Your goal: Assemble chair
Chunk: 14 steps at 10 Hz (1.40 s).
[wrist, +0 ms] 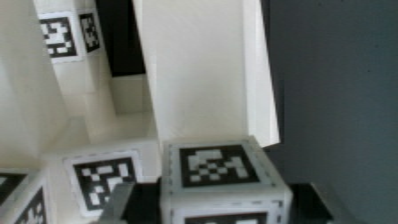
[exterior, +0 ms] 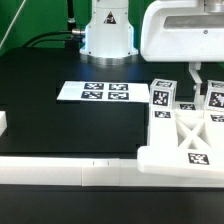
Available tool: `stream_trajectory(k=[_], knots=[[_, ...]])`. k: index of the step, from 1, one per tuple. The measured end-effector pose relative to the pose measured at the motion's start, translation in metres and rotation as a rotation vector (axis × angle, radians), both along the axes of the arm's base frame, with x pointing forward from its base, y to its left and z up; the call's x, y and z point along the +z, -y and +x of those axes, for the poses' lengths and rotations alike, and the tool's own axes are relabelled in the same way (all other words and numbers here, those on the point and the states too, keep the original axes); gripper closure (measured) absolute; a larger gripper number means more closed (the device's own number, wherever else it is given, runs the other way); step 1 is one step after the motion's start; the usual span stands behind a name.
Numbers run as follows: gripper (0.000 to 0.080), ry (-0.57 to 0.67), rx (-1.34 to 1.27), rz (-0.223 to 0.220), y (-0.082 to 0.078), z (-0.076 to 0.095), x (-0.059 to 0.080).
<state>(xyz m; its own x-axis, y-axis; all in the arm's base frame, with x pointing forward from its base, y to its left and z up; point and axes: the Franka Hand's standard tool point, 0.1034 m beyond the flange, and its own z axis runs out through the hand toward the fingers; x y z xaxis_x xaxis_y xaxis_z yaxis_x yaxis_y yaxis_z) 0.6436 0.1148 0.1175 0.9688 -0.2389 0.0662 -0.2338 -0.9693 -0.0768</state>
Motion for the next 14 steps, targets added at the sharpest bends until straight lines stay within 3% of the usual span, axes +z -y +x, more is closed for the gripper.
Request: stream_trajectory(k=[3, 6, 11, 14], knots=[[0.0515, 0.015, -0.337, 0.038, -0.0049, -0.0018, -0.0005], [0.0515, 0.018, -0.507, 0.065, -0.0055, 0.0001, -0.0001], [0.0515, -0.048, -1.008, 0.159, -0.0091, -0.0032, -0.0002], [0.0513, -0.060, -1.135, 0.175, -0.0078, -0.0025, -0.0001]])
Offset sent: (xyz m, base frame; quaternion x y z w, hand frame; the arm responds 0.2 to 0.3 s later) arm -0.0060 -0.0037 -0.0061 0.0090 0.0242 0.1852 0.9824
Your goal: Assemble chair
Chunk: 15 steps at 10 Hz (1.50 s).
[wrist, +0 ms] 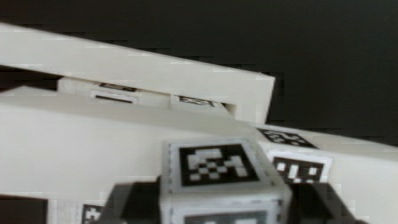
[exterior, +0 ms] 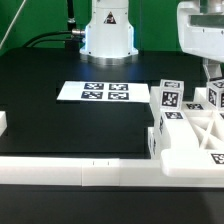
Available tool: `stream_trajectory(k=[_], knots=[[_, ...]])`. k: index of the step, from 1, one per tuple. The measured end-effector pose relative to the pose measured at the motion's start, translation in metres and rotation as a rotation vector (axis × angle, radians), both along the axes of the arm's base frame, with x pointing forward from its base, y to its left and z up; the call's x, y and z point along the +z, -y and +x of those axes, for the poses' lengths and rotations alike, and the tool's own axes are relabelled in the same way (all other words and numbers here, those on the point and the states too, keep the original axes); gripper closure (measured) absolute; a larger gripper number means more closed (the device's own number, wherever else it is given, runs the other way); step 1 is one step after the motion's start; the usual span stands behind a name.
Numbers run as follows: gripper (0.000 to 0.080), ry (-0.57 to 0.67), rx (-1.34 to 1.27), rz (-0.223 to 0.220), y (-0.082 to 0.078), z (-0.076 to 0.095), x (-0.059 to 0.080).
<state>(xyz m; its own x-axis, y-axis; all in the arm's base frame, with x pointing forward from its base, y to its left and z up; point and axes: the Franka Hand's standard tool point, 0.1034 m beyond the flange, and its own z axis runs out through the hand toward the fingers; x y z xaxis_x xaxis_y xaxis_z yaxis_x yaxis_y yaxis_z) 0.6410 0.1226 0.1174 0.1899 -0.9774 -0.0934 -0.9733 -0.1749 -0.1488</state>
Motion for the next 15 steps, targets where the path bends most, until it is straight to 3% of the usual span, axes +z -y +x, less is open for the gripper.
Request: stream_trajectory(k=[1, 2, 3, 8, 12, 15], knots=[[0.0513, 0.001, 0.016, -0.003, 0.0000, -0.0003, -0.0008], [0.0323, 0.004, 0.043, -0.006, 0.0002, -0.0003, -0.0011], [0.0190, 0.006, 0.062, -0.009, 0.0004, -0.0004, -0.0015], [0.0152, 0.042, 0.377, -0.052, 0.0008, -0.0004, -0.0019], [0.0150, 0.071, 0.847, -0.140, 0.0000, 0.0025, 0.0028], [0.0150, 0.085, 1.055, -0.177, -0.0016, 0.0026, 0.0035]])
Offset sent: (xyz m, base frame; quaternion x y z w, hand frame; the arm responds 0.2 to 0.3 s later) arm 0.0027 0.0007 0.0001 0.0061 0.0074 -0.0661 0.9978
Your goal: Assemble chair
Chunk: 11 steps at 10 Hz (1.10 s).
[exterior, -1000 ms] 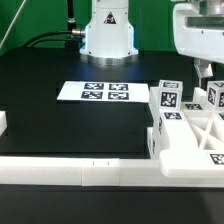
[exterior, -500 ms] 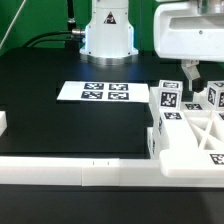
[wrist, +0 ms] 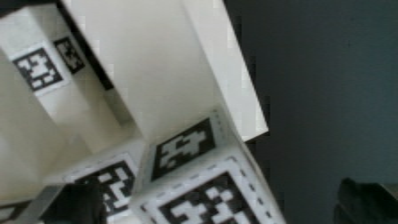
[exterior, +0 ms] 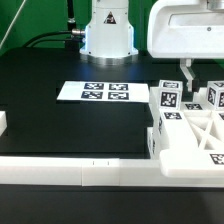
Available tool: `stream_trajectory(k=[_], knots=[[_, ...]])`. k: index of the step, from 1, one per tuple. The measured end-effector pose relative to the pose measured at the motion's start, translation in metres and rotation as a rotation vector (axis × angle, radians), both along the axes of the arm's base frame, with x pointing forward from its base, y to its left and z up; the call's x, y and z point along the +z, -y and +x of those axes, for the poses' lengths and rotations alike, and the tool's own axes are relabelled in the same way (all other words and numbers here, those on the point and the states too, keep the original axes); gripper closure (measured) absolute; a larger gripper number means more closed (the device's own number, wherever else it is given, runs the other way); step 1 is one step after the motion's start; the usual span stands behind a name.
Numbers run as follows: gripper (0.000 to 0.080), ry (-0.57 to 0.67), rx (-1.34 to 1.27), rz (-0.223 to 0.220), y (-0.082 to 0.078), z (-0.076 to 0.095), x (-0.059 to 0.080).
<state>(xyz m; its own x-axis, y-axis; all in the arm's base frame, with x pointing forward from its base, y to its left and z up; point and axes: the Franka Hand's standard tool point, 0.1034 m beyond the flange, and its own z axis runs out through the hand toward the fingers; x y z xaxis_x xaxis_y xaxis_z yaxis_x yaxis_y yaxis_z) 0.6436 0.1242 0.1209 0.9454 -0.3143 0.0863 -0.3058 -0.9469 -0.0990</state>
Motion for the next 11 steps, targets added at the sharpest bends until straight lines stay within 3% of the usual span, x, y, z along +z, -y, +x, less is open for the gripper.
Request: stream_trajectory(k=[5, 7, 8, 9, 11], knots=[[0.0150, 0.029, 0.325, -0.055, 0.0017, 0.0002, -0.0009], [0.0412, 0.033, 0.372, -0.061, 0.0068, 0.0003, -0.0022], [0.0412, 0.033, 0.373, -0.061, 0.0065, 0.0002, -0.0022], [0.0517, 0.033, 0.372, -0.061, 0.0067, 0.0003, -0.0021], [0.0516, 0.032, 0.348, -0.058, 0.0068, 0.0003, -0.0021]])
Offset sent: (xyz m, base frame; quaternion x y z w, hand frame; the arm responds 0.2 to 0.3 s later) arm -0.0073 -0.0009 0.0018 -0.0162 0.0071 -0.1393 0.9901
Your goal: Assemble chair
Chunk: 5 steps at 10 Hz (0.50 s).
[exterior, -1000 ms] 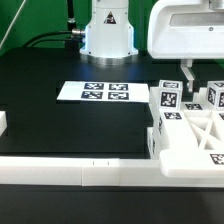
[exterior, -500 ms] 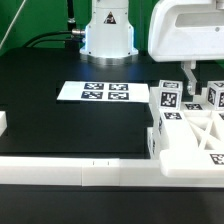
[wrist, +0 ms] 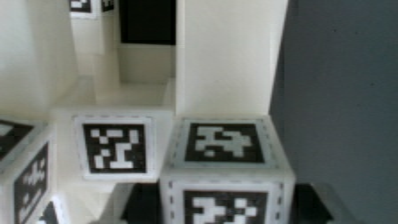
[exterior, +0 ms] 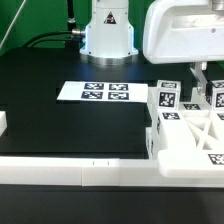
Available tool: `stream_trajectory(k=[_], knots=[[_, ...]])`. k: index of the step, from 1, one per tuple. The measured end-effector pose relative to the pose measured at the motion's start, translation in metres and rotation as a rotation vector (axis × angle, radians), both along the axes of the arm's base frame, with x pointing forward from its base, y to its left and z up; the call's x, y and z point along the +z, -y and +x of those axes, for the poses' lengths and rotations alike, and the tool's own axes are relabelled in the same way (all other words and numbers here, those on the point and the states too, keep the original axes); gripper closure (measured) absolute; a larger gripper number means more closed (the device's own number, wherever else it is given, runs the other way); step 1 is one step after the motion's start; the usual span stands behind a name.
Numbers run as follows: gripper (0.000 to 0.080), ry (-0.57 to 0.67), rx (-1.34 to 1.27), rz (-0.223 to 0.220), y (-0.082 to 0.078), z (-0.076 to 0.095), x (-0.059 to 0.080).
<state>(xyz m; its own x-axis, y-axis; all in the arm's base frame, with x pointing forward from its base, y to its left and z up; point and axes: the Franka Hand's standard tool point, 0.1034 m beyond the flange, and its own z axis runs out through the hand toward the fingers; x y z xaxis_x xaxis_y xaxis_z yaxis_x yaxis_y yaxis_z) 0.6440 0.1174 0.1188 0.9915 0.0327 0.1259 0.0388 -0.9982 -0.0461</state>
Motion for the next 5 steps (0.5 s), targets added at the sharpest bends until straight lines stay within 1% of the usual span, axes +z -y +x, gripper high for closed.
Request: stream_trajectory(k=[1, 2, 4, 5], knots=[[0.0516, 0.000, -0.003, 0.001, 0.0000, 0.0000, 0.0000], [0.0516, 0.008, -0.081, 0.012, 0.0000, 0.0006, 0.0000], [0.0516, 0.045, -0.342, 0.058, -0.0013, 0.0020, 0.0004], [0.0515, 0.042, -0.428, 0.070, -0.0003, 0.0024, 0.0005]])
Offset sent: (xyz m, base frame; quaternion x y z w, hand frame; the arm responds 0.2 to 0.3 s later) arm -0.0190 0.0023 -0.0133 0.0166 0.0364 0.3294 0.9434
